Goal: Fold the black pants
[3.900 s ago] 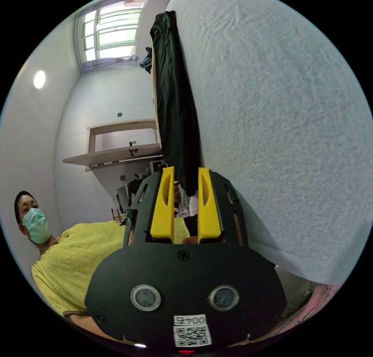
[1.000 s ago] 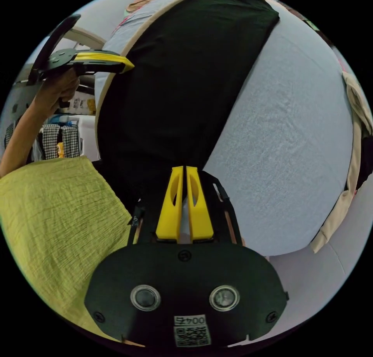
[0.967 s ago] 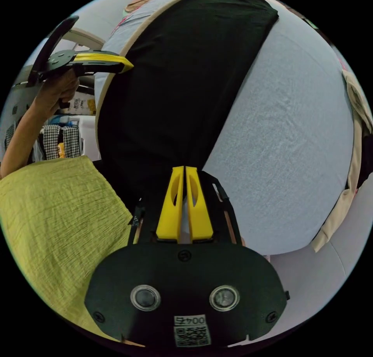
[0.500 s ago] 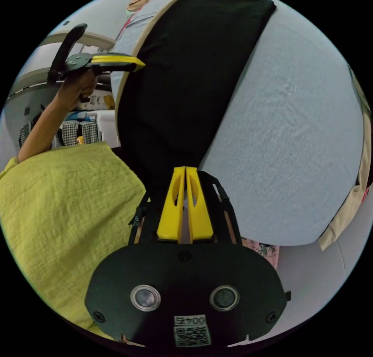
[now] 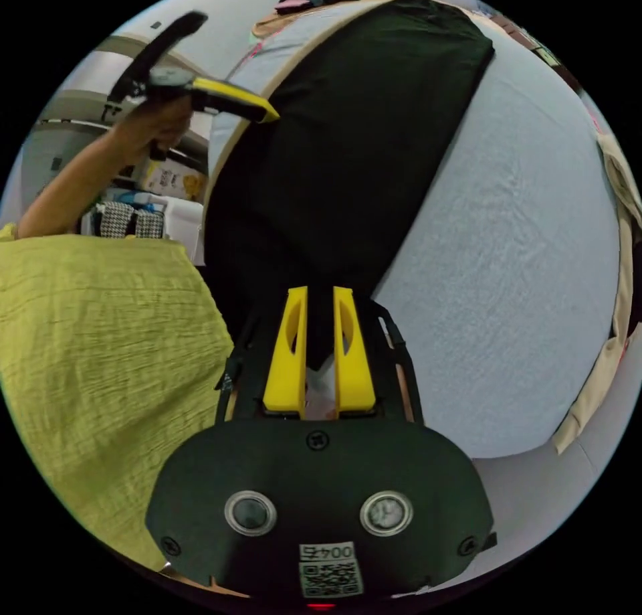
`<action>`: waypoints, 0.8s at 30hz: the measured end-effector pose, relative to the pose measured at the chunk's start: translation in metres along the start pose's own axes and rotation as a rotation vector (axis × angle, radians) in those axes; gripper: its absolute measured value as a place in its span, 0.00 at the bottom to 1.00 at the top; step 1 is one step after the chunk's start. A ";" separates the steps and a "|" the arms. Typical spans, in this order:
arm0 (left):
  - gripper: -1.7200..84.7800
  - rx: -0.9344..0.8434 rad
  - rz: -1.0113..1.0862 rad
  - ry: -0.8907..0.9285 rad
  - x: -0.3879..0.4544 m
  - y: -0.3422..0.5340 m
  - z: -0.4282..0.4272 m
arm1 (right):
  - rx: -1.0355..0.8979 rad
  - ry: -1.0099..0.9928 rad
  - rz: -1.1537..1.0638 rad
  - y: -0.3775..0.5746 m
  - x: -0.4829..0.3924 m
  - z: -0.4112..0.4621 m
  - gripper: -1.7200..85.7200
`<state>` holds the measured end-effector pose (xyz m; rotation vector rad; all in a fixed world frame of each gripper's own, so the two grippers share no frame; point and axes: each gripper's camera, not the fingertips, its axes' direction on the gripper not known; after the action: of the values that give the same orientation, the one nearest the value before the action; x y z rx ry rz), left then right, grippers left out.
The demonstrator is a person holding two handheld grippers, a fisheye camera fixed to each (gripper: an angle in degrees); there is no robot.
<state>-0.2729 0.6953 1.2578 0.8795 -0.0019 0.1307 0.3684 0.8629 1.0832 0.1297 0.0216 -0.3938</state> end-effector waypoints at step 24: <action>0.11 0.277 -0.067 0.400 -0.146 0.159 -0.111 | -0.025 0.027 0.253 0.192 0.135 -0.022 0.04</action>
<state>-0.4421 0.8646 1.3009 1.1159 0.4270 0.2462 0.5665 0.9901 1.0786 0.1112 0.0363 -0.1391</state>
